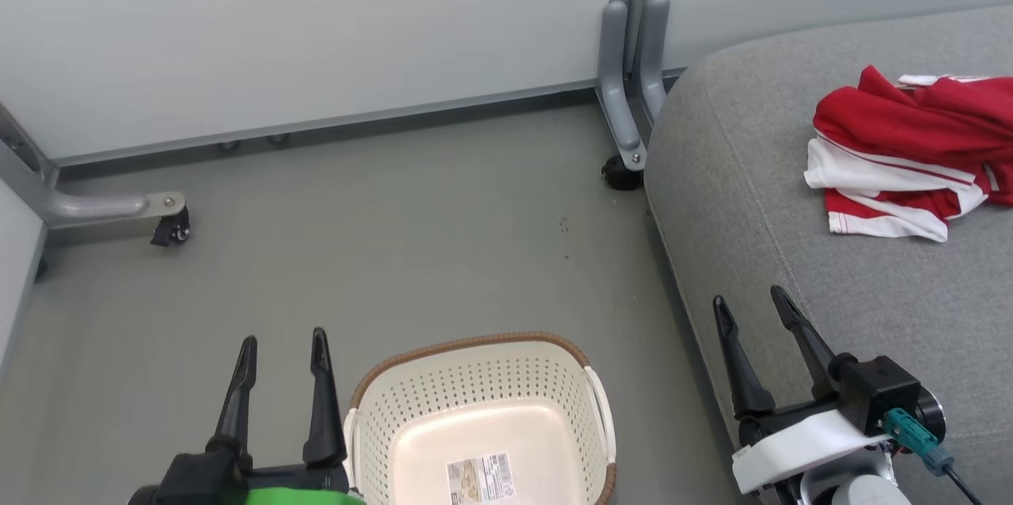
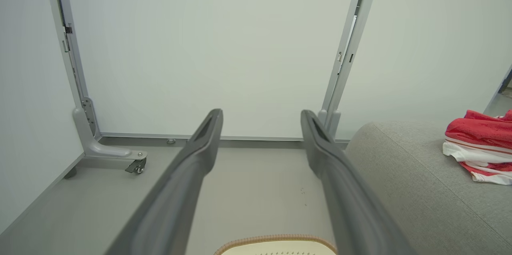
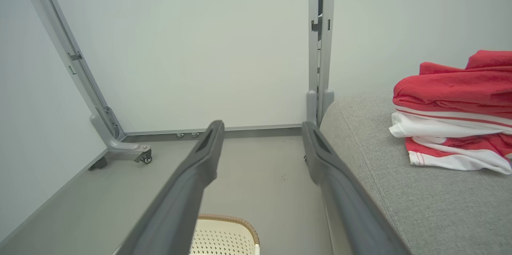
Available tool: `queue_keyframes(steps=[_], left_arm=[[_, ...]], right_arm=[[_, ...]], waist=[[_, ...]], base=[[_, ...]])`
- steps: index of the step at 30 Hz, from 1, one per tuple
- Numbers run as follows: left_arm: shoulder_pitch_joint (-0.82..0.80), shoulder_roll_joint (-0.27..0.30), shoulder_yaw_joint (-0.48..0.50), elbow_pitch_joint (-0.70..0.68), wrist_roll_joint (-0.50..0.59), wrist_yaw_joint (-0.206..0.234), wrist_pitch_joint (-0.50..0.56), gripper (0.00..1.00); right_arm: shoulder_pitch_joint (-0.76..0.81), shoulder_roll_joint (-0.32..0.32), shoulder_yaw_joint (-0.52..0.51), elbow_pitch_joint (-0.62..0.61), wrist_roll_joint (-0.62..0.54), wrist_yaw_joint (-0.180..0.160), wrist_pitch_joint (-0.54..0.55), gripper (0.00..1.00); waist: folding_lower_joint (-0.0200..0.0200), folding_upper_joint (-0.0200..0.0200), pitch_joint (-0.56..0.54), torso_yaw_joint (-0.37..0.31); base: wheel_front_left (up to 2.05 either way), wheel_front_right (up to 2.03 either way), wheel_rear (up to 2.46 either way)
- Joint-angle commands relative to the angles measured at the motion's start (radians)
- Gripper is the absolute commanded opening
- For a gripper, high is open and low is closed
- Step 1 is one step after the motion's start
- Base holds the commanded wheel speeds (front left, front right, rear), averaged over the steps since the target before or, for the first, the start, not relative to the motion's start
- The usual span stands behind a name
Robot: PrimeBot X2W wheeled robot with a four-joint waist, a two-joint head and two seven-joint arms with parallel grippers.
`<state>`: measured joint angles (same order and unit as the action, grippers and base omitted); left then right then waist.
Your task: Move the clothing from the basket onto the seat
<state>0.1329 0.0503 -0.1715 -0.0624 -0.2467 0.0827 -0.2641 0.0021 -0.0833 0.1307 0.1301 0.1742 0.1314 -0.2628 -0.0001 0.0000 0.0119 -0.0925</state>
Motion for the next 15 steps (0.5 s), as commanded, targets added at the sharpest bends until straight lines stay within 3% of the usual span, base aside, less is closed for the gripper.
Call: queue_keyframes(steps=[1,15], left_arm=[[0.032,0.001,0.007,-0.004,-0.011,0.015,0.000,1.00],[0.150,0.001,-0.009,0.038,0.022,0.002,0.000,1.00]], right_arm=[[0.024,-0.003,-0.005,-0.015,0.004,-0.001,-0.003,1.00],[0.111,-0.001,0.001,-0.059,-0.012,-0.001,-0.003,1.00]], waist=[[0.0001,0.0000,-0.064,0.032],[0.0001,0.0000,-0.122,0.037]], base=[[0.00,0.00,0.00],[0.00,0.00,0.00]])
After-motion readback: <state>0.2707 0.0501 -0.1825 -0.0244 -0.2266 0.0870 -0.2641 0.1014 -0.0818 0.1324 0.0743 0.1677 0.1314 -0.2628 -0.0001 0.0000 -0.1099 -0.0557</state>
